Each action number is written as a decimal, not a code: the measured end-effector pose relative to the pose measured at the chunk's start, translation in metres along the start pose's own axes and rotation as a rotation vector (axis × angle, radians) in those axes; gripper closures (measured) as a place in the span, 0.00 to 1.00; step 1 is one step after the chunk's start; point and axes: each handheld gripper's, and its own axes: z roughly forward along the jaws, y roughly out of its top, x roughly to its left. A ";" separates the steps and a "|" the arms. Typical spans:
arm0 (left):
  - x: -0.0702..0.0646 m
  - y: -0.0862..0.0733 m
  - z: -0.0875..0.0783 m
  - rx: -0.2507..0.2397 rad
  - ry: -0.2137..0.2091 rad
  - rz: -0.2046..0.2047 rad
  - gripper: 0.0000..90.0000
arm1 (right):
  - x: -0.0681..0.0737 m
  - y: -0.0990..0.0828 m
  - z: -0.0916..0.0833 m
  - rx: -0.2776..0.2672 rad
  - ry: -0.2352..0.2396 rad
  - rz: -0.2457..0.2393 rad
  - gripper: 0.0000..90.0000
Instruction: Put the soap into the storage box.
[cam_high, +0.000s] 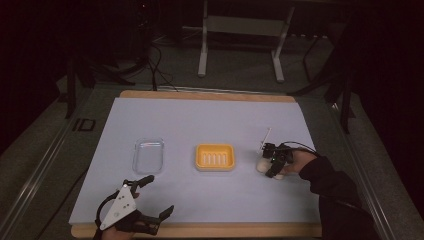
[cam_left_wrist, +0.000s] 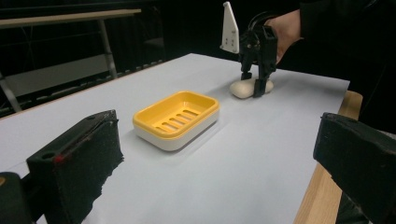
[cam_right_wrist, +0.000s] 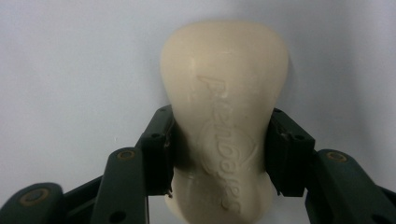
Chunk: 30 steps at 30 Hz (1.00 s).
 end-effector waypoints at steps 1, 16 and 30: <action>0.000 0.000 0.000 -0.003 -0.001 0.001 0.01 | 0.000 0.001 -0.001 -0.004 0.003 -0.009 0.55; -0.001 -0.001 -0.003 -0.008 -0.003 0.001 0.01 | 0.001 0.000 -0.026 -0.093 0.014 -0.037 0.55; -0.001 -0.001 -0.004 -0.006 -0.001 0.003 0.01 | 0.002 0.003 -0.053 -0.179 0.025 -0.088 0.55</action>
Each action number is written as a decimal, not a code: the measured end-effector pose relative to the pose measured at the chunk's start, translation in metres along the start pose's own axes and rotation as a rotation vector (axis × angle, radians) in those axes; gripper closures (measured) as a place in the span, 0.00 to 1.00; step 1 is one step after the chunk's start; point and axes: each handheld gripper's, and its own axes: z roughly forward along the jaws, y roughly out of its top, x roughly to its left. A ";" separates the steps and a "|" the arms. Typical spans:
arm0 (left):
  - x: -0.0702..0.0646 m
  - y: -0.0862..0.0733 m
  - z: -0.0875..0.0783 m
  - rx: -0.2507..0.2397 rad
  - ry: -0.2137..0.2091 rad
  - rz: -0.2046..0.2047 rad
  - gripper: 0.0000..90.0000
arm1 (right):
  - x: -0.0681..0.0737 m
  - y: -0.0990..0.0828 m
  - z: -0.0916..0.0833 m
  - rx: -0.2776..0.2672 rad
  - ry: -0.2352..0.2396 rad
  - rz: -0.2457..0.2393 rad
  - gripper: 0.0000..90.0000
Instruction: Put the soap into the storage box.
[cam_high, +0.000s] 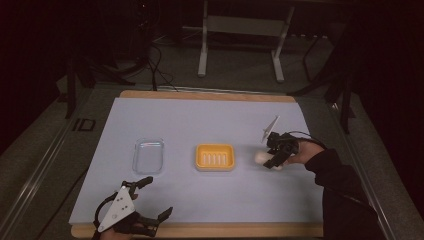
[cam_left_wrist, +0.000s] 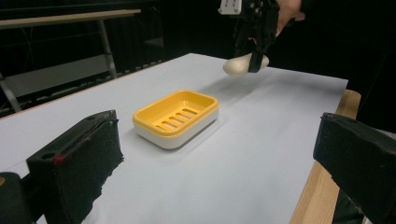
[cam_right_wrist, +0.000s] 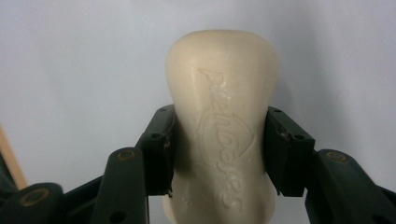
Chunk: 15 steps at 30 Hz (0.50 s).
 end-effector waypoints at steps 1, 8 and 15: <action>0.000 0.000 0.000 -0.002 0.000 -0.002 0.01 | 0.001 0.001 -0.002 -0.007 -0.005 -0.007 0.55; 0.000 0.000 0.000 0.002 0.001 0.002 0.01 | 0.002 0.013 -0.010 -0.005 -0.001 -0.035 0.55; 0.000 0.000 0.000 0.002 0.001 0.000 0.01 | 0.006 0.025 -0.018 0.001 -0.016 -0.074 0.55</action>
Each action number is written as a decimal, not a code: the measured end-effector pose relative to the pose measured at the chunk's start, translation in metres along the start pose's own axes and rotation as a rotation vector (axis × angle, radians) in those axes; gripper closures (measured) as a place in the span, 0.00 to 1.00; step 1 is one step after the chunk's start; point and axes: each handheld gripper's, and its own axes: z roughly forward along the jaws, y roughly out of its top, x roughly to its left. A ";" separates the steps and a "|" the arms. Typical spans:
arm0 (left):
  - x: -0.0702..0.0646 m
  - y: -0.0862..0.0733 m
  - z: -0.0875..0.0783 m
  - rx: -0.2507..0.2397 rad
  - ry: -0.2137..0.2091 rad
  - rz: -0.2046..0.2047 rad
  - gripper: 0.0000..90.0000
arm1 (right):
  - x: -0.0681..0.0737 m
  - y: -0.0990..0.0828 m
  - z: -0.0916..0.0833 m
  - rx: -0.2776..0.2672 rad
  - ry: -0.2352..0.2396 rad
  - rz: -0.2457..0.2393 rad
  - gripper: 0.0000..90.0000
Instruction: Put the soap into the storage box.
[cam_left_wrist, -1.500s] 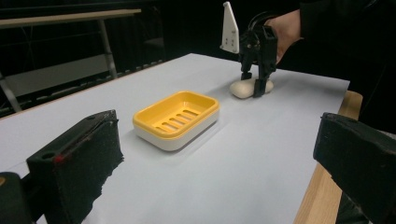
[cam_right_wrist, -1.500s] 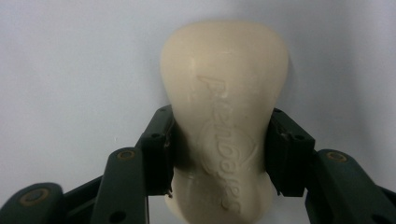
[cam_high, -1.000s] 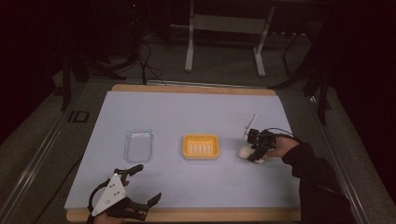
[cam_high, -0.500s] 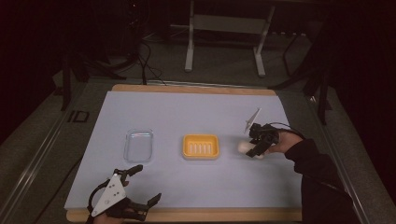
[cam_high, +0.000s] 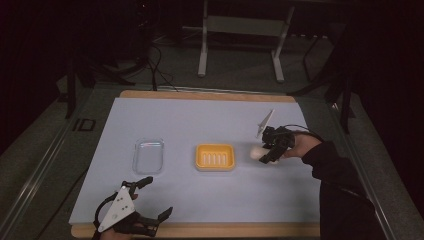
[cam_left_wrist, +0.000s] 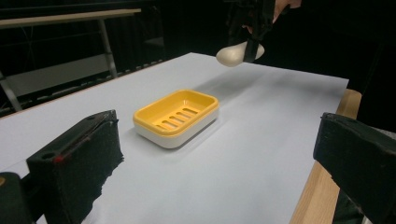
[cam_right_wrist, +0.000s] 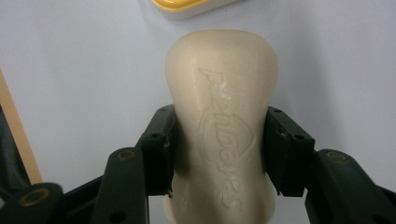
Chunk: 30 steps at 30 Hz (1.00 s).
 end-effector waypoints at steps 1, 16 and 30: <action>0.000 0.000 0.000 0.000 0.000 0.000 0.01 | 0.000 0.002 0.000 0.004 0.002 -0.003 0.55; 0.000 0.000 0.000 0.002 0.000 0.001 0.01 | 0.007 0.031 -0.013 0.042 0.002 -0.083 0.55; 0.000 0.000 -0.001 -0.001 -0.003 0.000 0.01 | 0.018 0.062 -0.016 0.073 0.018 -0.204 0.55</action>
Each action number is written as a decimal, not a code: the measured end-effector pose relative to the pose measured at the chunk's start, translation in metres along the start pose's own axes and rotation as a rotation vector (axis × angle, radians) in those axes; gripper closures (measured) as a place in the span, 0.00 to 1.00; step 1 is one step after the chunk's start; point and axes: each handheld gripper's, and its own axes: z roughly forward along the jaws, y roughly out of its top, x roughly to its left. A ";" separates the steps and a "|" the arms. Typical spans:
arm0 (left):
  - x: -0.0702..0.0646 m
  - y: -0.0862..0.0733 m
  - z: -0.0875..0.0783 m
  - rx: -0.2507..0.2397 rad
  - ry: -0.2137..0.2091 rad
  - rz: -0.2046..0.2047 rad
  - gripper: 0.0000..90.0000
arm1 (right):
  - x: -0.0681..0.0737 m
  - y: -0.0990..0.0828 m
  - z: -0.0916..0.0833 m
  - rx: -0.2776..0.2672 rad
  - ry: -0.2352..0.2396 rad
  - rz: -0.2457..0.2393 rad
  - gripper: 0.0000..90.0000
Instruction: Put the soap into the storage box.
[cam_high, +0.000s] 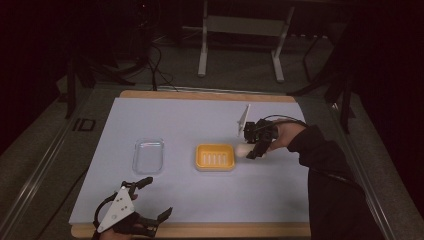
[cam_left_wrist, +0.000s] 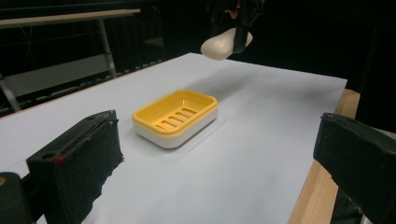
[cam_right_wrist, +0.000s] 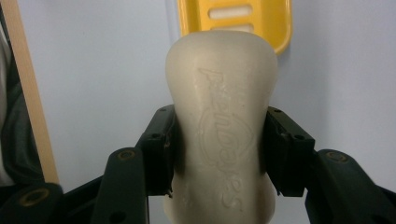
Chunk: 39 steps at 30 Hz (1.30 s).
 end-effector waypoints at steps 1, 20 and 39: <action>0.000 0.000 0.000 0.001 0.000 0.000 0.01 | 0.001 0.001 0.000 -0.003 0.001 -0.010 0.55; 0.000 0.000 0.000 -0.001 -0.004 -0.001 0.01 | 0.011 0.041 -0.003 -0.066 0.000 -0.166 0.55; -0.001 0.000 -0.002 -0.004 -0.004 -0.002 0.01 | 0.003 0.068 0.004 -0.134 0.015 -0.186 0.55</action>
